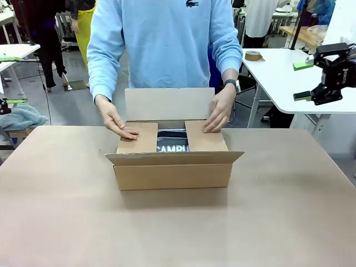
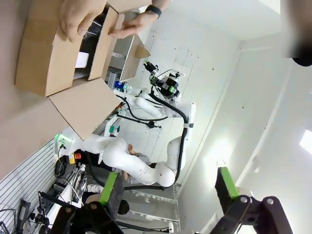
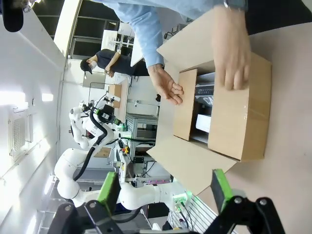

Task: Pack the gift set into the box.
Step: Press and hold the closed box until the human finishes sealing it.

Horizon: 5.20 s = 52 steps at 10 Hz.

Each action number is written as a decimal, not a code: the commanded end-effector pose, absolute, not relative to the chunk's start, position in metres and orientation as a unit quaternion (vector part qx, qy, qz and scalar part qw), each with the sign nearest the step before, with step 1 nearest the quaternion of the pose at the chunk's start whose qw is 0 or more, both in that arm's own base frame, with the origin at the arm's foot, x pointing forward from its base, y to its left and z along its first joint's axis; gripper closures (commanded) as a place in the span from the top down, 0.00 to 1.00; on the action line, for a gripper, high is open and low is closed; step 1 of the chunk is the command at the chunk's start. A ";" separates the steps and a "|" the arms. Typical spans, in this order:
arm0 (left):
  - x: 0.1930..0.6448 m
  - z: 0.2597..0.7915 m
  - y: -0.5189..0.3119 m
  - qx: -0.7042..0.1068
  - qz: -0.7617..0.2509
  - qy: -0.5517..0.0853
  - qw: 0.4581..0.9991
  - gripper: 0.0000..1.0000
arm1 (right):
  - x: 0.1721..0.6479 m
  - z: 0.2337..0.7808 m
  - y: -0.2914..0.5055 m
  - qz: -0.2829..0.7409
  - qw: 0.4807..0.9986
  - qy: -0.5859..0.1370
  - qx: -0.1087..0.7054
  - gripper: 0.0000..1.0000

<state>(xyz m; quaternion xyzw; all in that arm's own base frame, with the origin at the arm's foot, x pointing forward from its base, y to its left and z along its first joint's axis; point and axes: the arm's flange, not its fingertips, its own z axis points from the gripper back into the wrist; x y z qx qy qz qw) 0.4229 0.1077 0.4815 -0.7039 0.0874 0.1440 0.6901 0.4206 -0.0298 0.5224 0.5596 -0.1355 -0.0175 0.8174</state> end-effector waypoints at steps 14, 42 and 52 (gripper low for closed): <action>0.420 0.481 0.108 -0.705 0.134 0.084 0.692 1.00 | 0.421 0.522 -0.030 -0.012 0.816 -0.137 0.561 1.00; 0.464 0.433 -0.147 -0.580 -0.454 -0.277 0.617 1.00 | 0.444 0.436 0.180 0.585 0.594 -0.289 0.471 1.00; 0.451 0.388 -0.176 -0.358 -0.662 -0.400 0.523 1.00 | 0.449 0.411 0.156 0.568 0.544 -0.375 0.491 1.00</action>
